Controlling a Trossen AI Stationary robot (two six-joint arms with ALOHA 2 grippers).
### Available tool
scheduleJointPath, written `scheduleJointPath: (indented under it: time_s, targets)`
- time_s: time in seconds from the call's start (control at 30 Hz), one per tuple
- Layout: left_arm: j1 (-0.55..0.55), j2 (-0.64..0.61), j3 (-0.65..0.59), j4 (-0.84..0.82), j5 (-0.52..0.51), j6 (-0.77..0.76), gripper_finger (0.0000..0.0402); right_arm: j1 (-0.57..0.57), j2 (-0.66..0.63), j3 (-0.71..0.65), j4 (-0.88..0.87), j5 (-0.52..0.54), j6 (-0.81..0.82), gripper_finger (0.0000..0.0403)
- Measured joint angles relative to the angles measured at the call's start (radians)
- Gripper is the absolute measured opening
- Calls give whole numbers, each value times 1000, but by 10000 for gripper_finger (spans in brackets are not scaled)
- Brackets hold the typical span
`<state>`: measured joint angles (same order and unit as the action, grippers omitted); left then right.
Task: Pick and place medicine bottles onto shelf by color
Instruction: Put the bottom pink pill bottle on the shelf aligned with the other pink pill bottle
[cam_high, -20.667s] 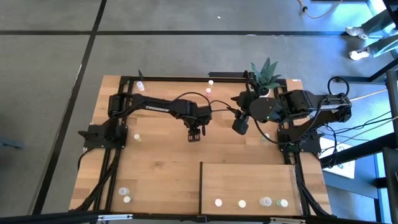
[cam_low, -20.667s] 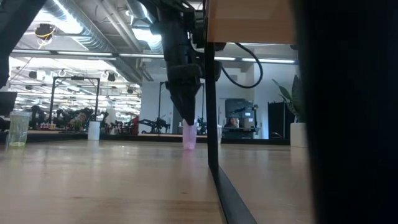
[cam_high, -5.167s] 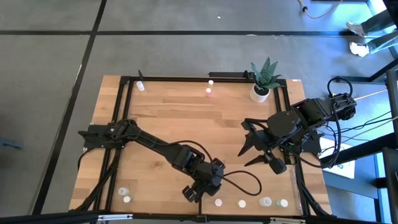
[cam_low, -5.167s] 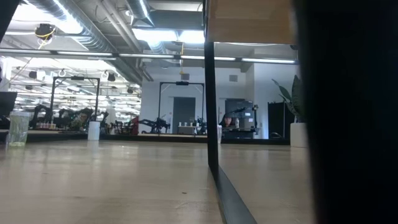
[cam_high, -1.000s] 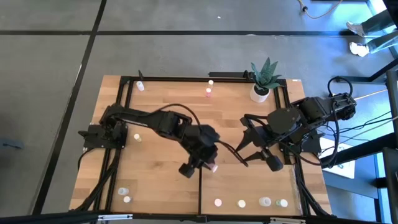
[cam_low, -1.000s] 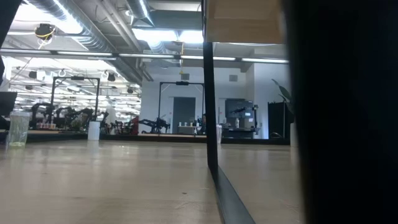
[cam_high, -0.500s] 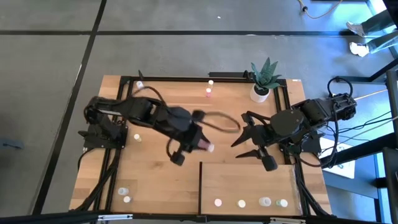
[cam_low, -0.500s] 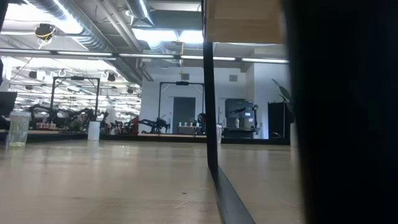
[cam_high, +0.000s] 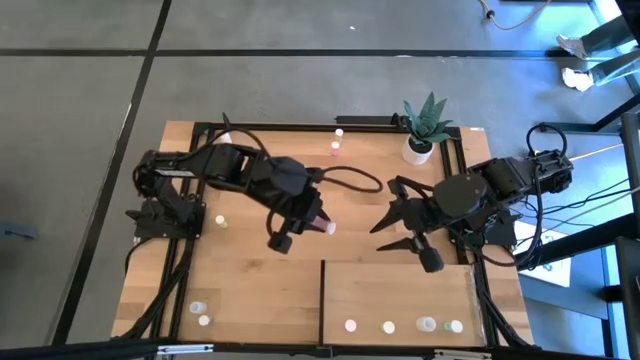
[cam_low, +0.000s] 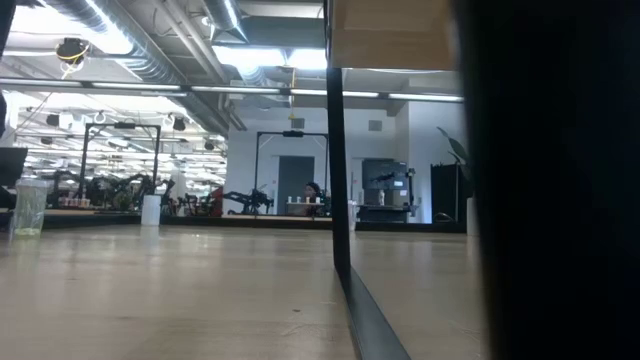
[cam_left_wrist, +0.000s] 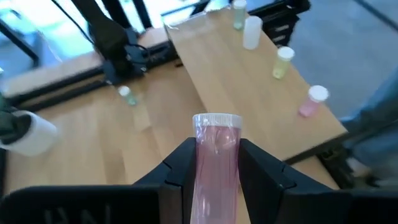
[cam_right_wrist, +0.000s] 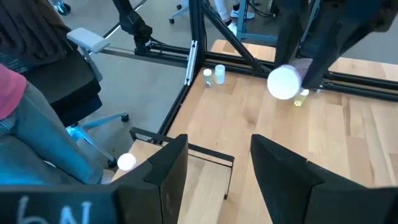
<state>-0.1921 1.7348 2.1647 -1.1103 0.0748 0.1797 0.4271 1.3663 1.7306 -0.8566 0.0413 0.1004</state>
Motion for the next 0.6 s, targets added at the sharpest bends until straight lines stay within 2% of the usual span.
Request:
scheduleJointPath:
  time_s: [0.13, 0.37, 0.47, 0.6]
  targets:
    - [34, 0, 0, -22, 58, -13, 94, 0, 0, 0, 0, 0, 0, 178]
    - [55, -46, -18, -90, 72, -21, 94, 0, 0, 0, 0, 0, -1, 178]
    - [54, -108, -101, -67, 59, -42, 94, 0, 0, 0, 0, 1, 0, 178]
    - [55, -241, -322, 76, 37, -75, 94, 0, 0, 0, 0, 2, -1, 178]
